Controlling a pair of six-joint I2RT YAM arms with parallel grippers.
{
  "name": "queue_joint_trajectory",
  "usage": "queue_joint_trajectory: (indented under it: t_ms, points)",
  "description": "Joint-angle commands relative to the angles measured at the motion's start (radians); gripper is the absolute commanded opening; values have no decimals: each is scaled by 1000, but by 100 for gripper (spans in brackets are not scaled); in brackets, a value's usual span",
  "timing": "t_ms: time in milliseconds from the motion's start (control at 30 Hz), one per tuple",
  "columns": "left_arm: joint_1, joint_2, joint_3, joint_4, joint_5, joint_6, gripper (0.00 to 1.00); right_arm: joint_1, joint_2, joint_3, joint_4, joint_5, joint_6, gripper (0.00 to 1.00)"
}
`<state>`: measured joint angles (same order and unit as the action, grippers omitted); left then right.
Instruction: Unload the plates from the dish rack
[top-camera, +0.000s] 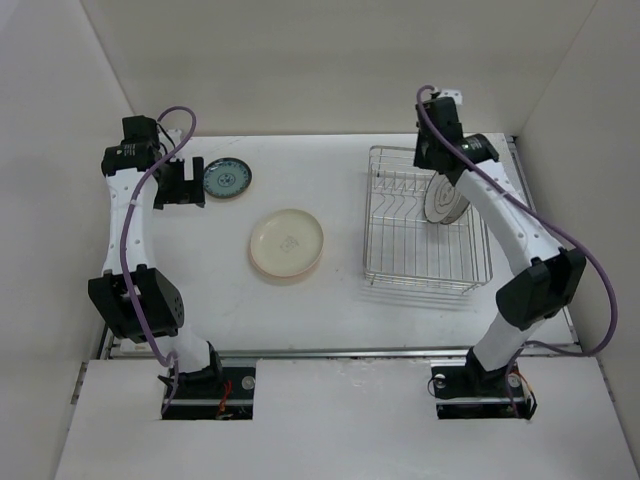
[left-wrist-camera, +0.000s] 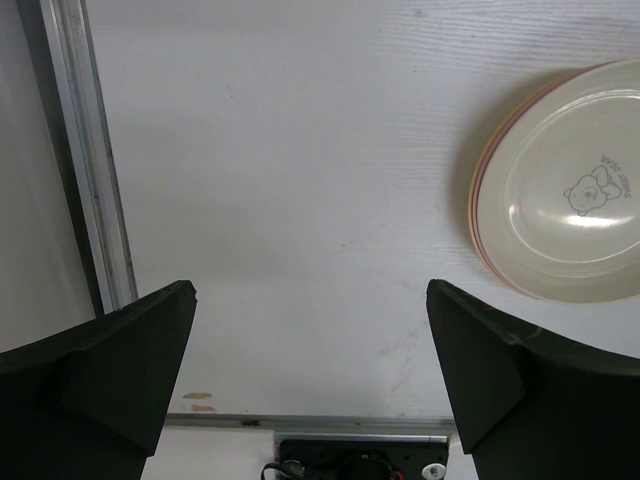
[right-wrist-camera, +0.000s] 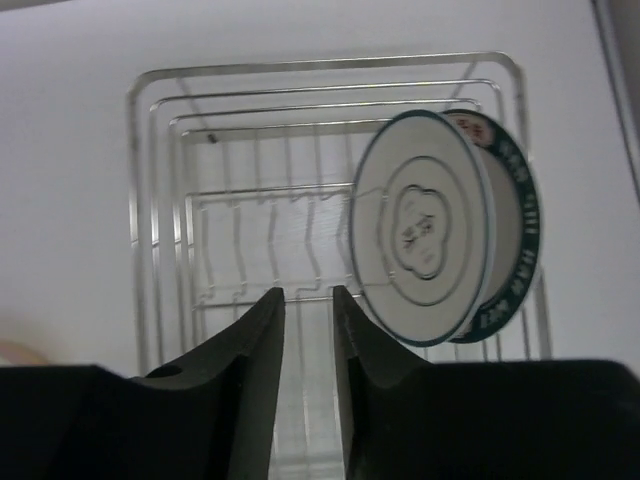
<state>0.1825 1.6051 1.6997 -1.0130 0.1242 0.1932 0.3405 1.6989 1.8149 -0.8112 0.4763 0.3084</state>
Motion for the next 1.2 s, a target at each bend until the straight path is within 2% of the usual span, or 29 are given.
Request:
queue_joint_trajectory:
  t_ms: [0,33,100,133,200,300,400,500,833,933,1167]
  points:
    - [-3,-28,-2,-22,26,8,100,68,-6,59,86,-22,-42,30]
    - [-3,-28,-2,-22,26,17,100,77,-5,72,86,-45,-42,27]
    - [-3,-28,-11,-22,26,17,100,101,27,72,105,-198,-78,26]
    - [-3,-28,-11,-22,26,17,100,115,40,72,134,-268,-89,21]
    - [-3,-28,-2,-22,26,17,100,191,83,72,159,-420,-107,17]
    - [-3,-17,8,-33,26,6,100,334,214,98,159,-398,-120,9]
    - [-3,-17,-1,-33,26,6,100,405,341,168,159,-407,-120,9]
    - [-3,-27,-11,-33,17,6,100,405,406,219,159,-424,-75,5]
    - [-3,-27,-11,-33,17,6,100,460,501,172,207,-462,-75,3]
    - [-3,-17,-11,-33,8,6,100,460,536,172,185,-420,-66,0]
    - [-3,-17,-11,-33,8,6,100,460,564,172,185,-381,-57,0]
